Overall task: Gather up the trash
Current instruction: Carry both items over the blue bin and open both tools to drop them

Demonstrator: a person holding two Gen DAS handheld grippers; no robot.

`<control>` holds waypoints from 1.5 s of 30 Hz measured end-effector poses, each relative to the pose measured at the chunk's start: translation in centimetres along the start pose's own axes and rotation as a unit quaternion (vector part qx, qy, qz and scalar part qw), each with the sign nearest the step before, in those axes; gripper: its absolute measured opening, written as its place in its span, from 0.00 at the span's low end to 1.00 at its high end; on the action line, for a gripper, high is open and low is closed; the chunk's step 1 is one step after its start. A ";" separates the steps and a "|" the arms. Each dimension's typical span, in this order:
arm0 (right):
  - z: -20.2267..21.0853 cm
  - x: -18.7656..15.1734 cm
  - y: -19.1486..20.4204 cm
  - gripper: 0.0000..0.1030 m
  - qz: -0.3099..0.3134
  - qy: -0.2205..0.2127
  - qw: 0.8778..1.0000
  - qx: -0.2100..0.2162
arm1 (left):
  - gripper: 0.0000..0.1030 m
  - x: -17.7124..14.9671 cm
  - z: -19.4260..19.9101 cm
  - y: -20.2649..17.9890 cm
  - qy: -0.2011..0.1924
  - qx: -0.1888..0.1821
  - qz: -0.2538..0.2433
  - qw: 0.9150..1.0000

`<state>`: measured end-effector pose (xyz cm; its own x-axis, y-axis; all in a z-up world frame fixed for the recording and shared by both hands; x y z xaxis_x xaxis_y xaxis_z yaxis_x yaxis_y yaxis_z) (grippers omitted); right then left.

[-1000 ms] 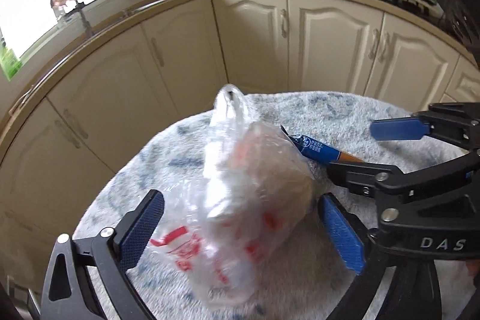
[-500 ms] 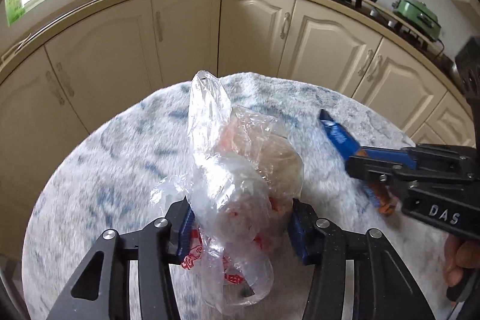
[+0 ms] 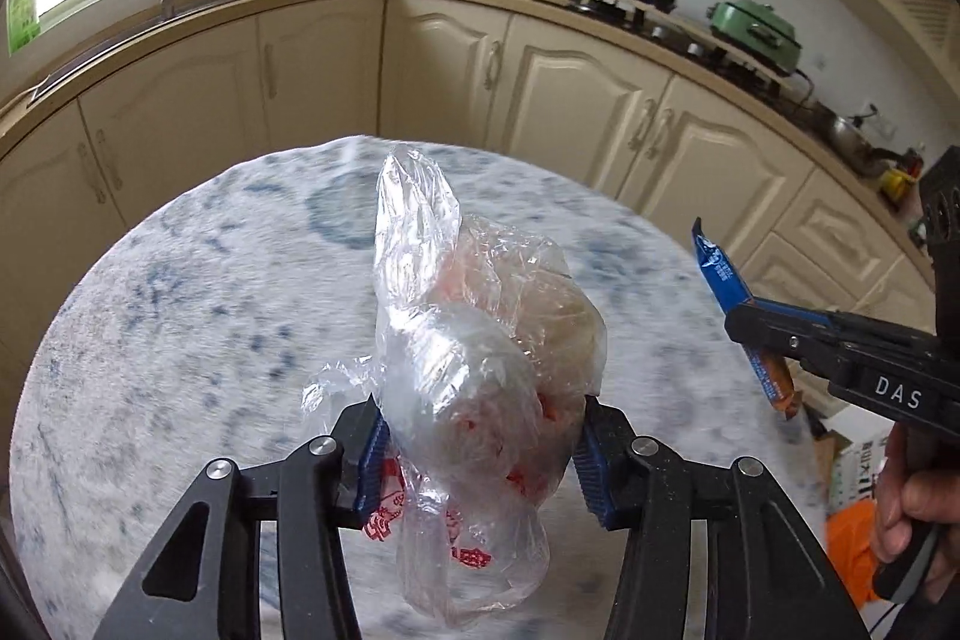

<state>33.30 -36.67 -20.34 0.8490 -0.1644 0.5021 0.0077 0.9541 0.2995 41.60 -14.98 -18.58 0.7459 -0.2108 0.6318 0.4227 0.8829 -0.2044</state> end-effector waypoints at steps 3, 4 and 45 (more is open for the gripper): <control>3.7 -1.7 -2.1 0.18 -0.021 -0.025 0.999 -0.005 | 0.46 0.1 0.1 -2.6 -0.005 -0.009 -0.003 1.000; 4.6 -2.0 -2.7 0.18 -0.027 -0.032 0.999 -0.008 | 0.46 0.1 0.1 -3.5 -0.006 -0.011 -0.004 1.000; 16.6 -18.1 -36.8 0.21 -0.312 -0.059 0.936 -0.149 | 0.58 0.8 -22.9 -46.9 0.166 -0.155 -0.243 0.943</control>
<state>8.86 -73.00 -26.95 0.5661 -0.7235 0.3950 0.6451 0.6872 0.3341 34.11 -66.17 -25.62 0.5241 -0.7232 0.4498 0.8477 0.4941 -0.1932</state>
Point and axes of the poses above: each gripper's, at about its wrist camera, not at the fingertips, and z roughly against the way its jaws point, y to its left, x to its top, the point moved 1 cm from there along -z, roughly the way its jaws point, and after that the axes turned 1 degree about y, right-handed, at the moved point
